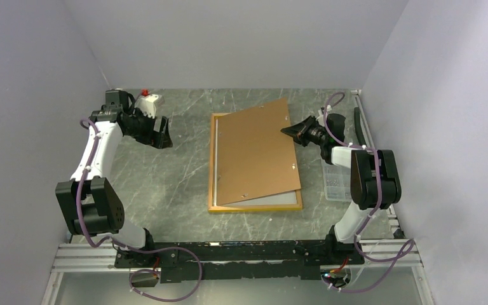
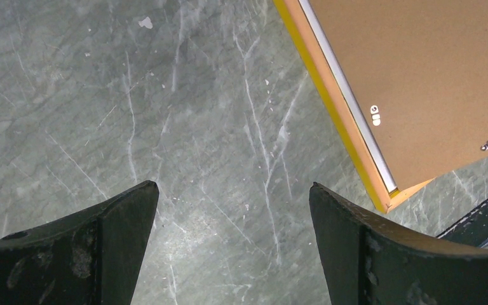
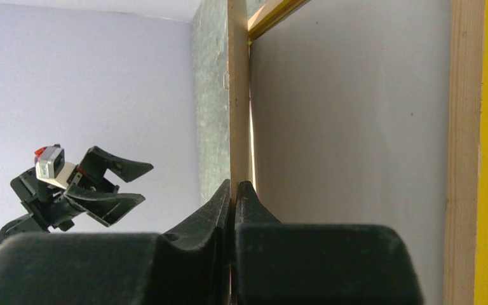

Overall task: Put the photo into the frame
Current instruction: Place the photo frame item in the photo frame.

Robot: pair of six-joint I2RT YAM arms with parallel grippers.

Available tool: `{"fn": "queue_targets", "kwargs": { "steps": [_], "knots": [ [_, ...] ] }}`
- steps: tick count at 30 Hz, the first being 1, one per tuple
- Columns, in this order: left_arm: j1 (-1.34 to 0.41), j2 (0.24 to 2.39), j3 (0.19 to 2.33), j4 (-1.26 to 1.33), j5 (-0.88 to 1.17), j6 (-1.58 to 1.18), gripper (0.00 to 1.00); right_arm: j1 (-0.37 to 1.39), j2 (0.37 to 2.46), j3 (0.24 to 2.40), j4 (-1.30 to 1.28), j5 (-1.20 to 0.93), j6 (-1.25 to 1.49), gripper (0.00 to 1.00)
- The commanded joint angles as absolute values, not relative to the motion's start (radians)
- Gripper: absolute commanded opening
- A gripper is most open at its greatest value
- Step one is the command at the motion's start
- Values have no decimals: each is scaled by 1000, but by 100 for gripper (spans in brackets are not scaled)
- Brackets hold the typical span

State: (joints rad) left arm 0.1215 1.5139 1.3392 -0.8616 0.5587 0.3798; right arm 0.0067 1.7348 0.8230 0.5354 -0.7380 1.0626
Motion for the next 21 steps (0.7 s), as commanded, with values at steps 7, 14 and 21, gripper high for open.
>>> {"fn": "queue_targets", "kwargs": {
  "steps": [7,14,21],
  "knots": [
    [109,1463,1336,-857,558,401,94,3,1761,834,653,-753,1118,0],
    [109,1461,1332,-862,552,412,94,10,1766,827,655,-724,1115,0],
    [105,1457,1328,-867,556,412,94,19,1747,810,648,-682,1097,0]
  ]
}}
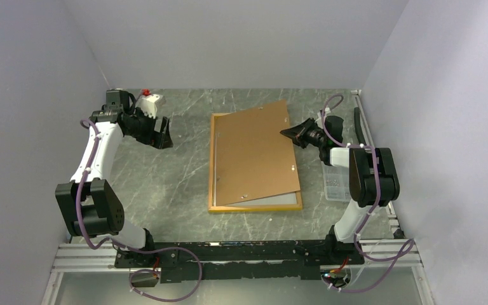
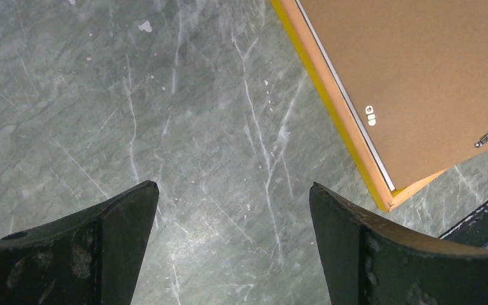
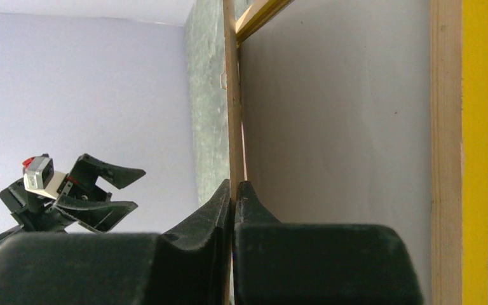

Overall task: Put the photo into the frame
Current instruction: Place the photo frame item in the photo frame.

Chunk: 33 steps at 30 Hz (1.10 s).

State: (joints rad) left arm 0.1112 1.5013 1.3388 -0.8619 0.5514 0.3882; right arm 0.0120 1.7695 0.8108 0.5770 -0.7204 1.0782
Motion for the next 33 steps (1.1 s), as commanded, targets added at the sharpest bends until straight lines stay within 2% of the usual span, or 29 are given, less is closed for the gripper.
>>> {"fn": "queue_targets", "kwargs": {
  "steps": [1,10,16,18,22,27,30,33],
  "knots": [
    [104,1457,1324,-866,556,413,94,21,1743,807,645,-679,1092,0],
    [96,1448,1308,-870,560,414,94,56,1719,786,619,-633,1047,0],
    [94,1444,1304,-876,561,420,94,110,1721,840,469,-599,940,0],
    [94,1442,1302,-876,563,420,94,133,1718,871,373,-576,882,6],
    [94,1440,1299,-877,566,419,94,161,1703,921,233,-511,779,29],
    [94,1442,1303,-879,568,420,94,187,1697,987,83,-423,694,45],
    [93,1439,1304,-880,570,422,94,200,1694,1009,49,-402,674,48],
    [93,1437,1305,-885,576,424,94,214,1698,1032,15,-377,655,61]
  ]
}}
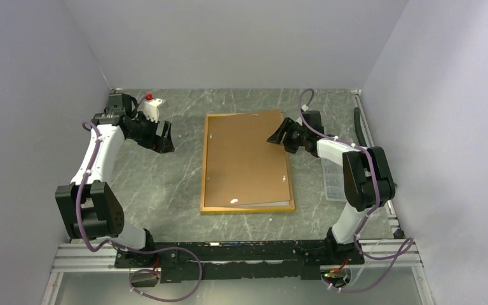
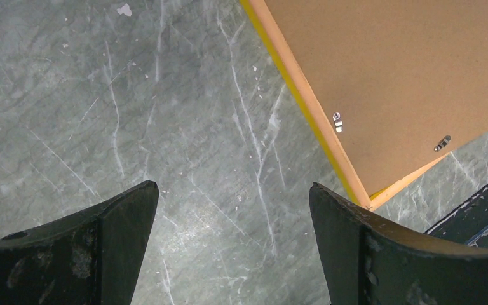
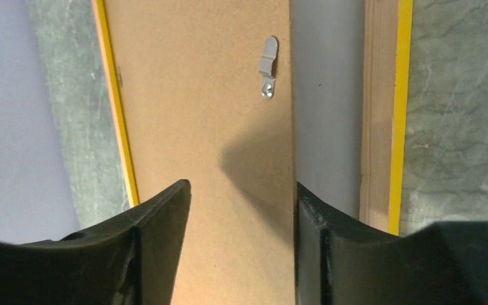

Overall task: Put the photo into the frame
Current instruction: Place the photo frame item in the photo frame.

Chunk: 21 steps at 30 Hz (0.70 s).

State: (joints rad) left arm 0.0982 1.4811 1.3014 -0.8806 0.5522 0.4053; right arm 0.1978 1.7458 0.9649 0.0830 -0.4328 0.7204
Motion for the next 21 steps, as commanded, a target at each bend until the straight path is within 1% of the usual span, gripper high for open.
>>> {"fn": "queue_targets", "kwargs": {
  "steps": [1,8,9,10,11,12,21],
  "knots": [
    [92,1437,1307,-889,578,427,94,217,1703,1046,6,-370,647,67],
    [93,1437,1303,-886,569,427,94,263,1729,1185,-222,-240,569,73],
    [93,1438,1301,-885,570,426,94,269,1737,1208,-259,-216,562,77],
    [92,1438,1299,-884,572,423,94,275,1740,1226,-288,-192,555,83],
    [92,1439,1298,-885,571,422,94,280,1740,1239,-314,-168,550,95],
    [92,1440,1296,-885,571,419,94,286,1736,1245,-330,-145,546,99],
    [91,1463,1311,-899,566,407,94,325,1699,1303,-429,-5,540,100]
  ]
}}
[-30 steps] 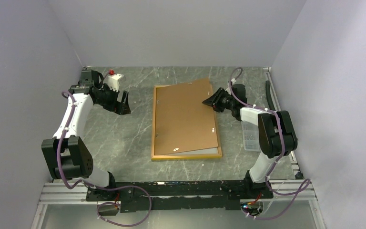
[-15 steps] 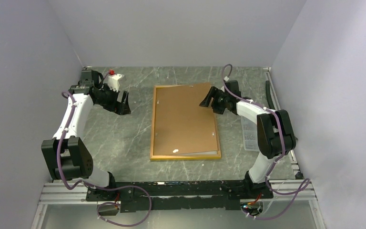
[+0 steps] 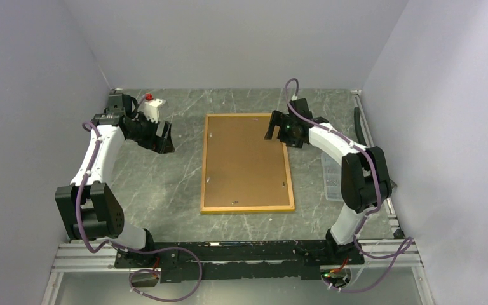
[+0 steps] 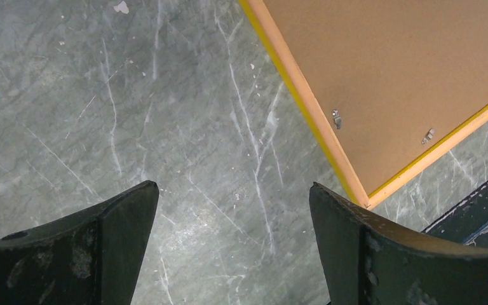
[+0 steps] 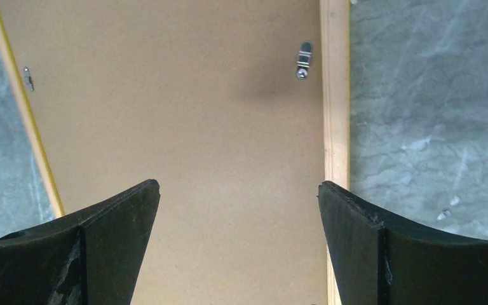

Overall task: Put the photo into the frame
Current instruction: Place the photo frame item in the photo frame, then install the photo frame at the center of the board.

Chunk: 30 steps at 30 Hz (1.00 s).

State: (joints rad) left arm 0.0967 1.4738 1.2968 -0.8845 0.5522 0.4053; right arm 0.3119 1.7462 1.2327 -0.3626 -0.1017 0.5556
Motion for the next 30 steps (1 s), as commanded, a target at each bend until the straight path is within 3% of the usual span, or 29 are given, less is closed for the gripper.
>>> {"fn": "queue_targets", "kwargs": {
  "steps": [1,9,16,24,30],
  "knots": [
    [91,1466,1315,-902,563,406,94,328,1698,1317,-448,-2,540,100],
    [91,1476,1395,-911,574,382,94,428,1627,1394,-495,102,523,100],
    [90,1544,1384,-877,703,316,93,547,1512,1168,-229,-150,669,100],
    [8,1721,1261,-775,819,198,81,742,1612,1062,-56,-207,848,87],
    [-30,1909,1303,-755,854,125,61,819,1758,1081,66,-235,911,79]
  ]
}}
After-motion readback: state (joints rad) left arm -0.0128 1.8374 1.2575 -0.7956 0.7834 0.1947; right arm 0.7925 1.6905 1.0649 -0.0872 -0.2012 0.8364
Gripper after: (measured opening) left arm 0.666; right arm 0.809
